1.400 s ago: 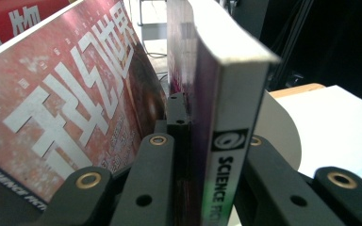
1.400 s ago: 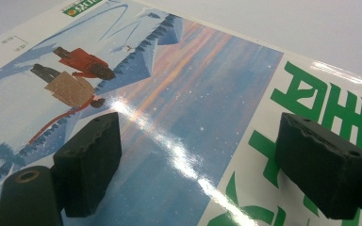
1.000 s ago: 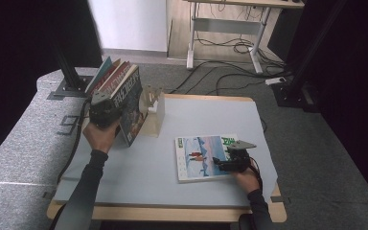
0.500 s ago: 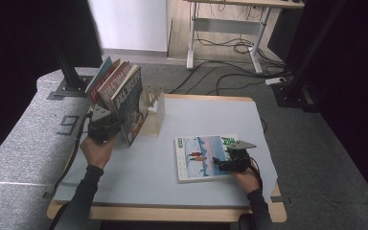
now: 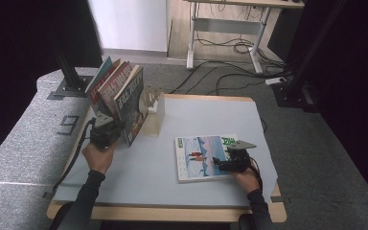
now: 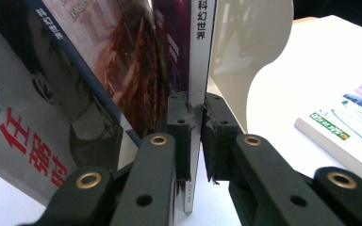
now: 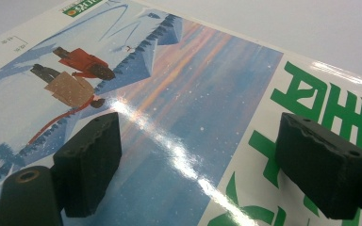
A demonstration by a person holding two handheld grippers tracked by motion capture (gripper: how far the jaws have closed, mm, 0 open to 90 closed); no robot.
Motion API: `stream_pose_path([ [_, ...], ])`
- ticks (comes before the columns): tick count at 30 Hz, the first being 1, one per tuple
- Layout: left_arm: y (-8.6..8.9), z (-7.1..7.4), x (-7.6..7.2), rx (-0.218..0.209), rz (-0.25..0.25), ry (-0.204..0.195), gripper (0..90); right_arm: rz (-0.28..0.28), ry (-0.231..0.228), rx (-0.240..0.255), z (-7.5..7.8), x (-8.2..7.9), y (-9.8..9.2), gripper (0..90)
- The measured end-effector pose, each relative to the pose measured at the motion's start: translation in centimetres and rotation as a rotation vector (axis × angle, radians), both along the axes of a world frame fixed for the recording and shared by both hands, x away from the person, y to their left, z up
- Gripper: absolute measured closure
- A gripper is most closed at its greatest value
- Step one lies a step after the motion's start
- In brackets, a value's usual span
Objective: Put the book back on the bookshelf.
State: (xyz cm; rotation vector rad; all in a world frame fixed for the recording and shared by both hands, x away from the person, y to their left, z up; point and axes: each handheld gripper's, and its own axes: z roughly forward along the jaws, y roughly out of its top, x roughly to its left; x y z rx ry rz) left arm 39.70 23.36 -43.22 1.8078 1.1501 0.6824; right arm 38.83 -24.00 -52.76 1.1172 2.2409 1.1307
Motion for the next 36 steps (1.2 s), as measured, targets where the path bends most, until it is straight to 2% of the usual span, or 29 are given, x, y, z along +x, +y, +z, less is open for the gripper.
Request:
stream_pose_path([
  [17, -0.1, -0.3, 2.0, -0.046, 0.054, -0.003, 82.3, 0.001, 0.001, 0.000, 0.0, 0.0, 0.0, 14.9],
  [27, -0.2, -0.3, 2.4, -0.018, 0.065, -0.008, 80.5, 0.001, 0.001, 0.000, 0.0, 0.0, 0.0, 14.9],
  [36, -0.3, -0.3, 1.9, 0.018, 0.069, -0.017, 76.5, 0.002, 0.001, 0.001, 0.0, 0.0, 0.0, 14.9],
])
